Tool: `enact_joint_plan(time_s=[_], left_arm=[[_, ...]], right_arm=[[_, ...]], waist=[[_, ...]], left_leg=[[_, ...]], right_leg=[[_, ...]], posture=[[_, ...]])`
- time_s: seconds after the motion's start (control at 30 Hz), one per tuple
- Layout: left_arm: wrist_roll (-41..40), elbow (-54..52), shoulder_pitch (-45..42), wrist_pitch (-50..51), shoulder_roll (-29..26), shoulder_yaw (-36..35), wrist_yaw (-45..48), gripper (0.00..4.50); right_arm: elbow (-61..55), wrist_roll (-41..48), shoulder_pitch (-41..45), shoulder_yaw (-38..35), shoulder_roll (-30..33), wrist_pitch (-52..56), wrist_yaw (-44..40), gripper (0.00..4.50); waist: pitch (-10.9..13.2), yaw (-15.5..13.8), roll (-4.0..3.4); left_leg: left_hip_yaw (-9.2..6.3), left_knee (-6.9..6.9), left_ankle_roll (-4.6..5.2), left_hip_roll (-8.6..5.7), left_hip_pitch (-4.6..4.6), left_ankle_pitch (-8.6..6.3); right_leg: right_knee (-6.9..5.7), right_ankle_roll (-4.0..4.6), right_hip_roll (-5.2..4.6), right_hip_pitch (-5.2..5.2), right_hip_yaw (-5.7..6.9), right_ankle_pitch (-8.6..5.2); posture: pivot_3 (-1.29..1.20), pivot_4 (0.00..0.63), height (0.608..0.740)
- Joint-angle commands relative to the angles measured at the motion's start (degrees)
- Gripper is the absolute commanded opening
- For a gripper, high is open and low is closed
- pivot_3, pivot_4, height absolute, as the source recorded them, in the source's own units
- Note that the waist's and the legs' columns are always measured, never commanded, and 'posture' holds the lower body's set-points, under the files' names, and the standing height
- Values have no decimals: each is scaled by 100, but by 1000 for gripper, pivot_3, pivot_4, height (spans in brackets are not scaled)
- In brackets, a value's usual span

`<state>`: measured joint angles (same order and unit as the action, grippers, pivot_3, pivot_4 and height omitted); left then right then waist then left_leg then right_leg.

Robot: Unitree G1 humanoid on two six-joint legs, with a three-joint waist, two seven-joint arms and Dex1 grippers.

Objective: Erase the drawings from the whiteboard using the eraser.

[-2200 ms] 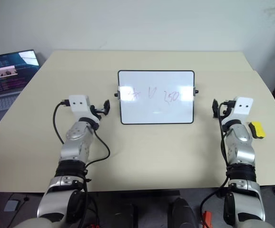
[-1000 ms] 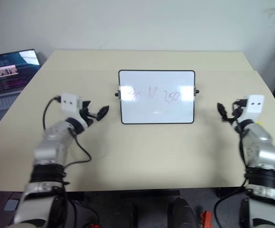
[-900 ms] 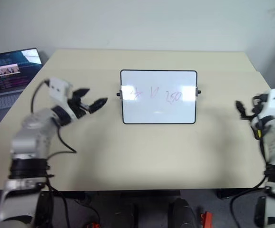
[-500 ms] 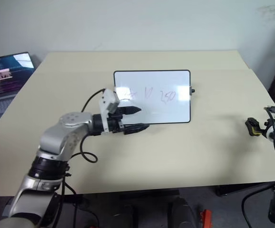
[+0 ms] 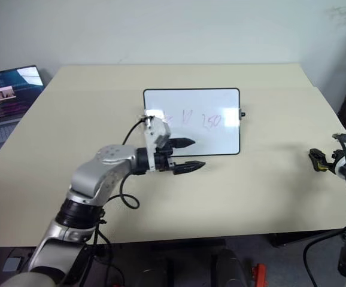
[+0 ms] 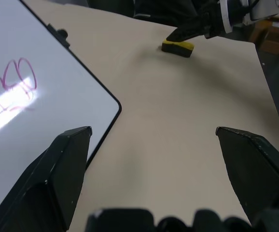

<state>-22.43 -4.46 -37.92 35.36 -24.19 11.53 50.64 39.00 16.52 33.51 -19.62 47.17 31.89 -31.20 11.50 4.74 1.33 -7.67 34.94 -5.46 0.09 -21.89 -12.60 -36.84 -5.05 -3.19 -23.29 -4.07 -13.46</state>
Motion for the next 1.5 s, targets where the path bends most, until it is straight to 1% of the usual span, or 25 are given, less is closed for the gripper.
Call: enact_joint_plan(time_s=[0.03, 0.2, 0.57, 0.8, 0.83, 0.87, 0.93, 1.0, 1.03, 1.07, 1.13, 1.5], left_arm=[[13, -400, -387, -107, 126, 147, 102, 4500], [41, -339, -575, -93, 205, 395, 335, 4500], [59, -392, -506, -35, 104, 315, 384, 4500], [56, -383, -463, 19, -66, 175, 332, 4500], [47, -386, -454, 25, -94, 153, 335, 4500], [43, -386, -447, 26, -120, 137, 337, 4500], [37, -371, -431, 15, -171, 105, 333, 4500], [48, -352, -414, 7, -194, 90, 322, 4500], [53, -349, -407, 4, -191, 88, 318, 4500], [56, -351, -401, 5, -184, 89, 316, 4500], [58, -357, -395, 10, -166, 91, 306, 4500], [82, -344, -357, -35, -198, 98, 297, 4500]], right_arm=[[-44, -27, 59, -47, 161, 91, -19, 4467], [21, -36, 74, -26, 161, 124, -10, 4467], [144, -53, 64, 24, 138, 126, -52, 4467], [302, -128, 99, 90, 103, 42, -59, 4467], [308, -135, 99, 89, 101, 43, -64, 4099], [317, -144, 96, 93, 97, 41, -71, 3867], [349, -159, 91, 95, 81, 15, -73, 3255], [368, -162, 105, 84, 69, 8, -74, 2402], [378, -167, 115, 84, 66, 4, -78, 2149], [390, -171, 126, 87, 64, -2, -84, 1746], [421, -177, 151, 88, 62, -14, -88, 1136], [414, -173, 150, 79, 55, 10, -131, 1120]], waist=[[0, -1, 0], [0, 9, -1], [0, 8, -1], [0, 8, -1], [0, 9, -1], [0, 9, -1], [0, 8, -1], [0, 7, -1], [0, 7, -1], [0, 7, -1], [0, 7, -1], [0, 7, -1]], left_leg=[[0, 0, 0, 0, 0, 0], [1, -1, 0, 0, 2, 0], [1, 1, 0, 0, 1, 0], [1, 1, 0, 0, 2, 0], [1, 1, 0, 0, 2, 0], [1, 1, 0, 0, 2, 0], [1, 1, 0, 0, 2, 0], [1, 1, 0, 0, 2, 0], [1, 1, 0, 0, 2, 0], [1, 1, 0, 0, 2, 0], [1, 1, 0, 0, 2, 0], [1, 2, 0, 0, 2, 0]], right_leg=[[0, 0, 0, 0, 0, 0], [0, 0, 0, 0, -1, 0], [-1, 0, 0, 0, -2, 0], [-1, 0, 0, 0, -2, 0], [-2, 0, 0, 0, -2, 0], [-2, 0, 0, 0, -2, 0], [-2, 0, 0, 0, -2, 0], [-2, -1, 0, 0, -2, 0], [-2, -1, 0, 0, -2, 0], [-2, 0, 0, 0, -2, 0], [-2, -1, 0, 0, -2, 0], [-3, 0, 0, 0, -2, 0]], posture=[[0, 150, 740], [0, 150, 740], [0, 150, 740], [0, 150, 740], [0, 150, 740], [0, 150, 740], [0, 150, 740], [0, 150, 740], [0, 150, 740], [0, 150, 740], [0, 150, 740], [0, 150, 740]])
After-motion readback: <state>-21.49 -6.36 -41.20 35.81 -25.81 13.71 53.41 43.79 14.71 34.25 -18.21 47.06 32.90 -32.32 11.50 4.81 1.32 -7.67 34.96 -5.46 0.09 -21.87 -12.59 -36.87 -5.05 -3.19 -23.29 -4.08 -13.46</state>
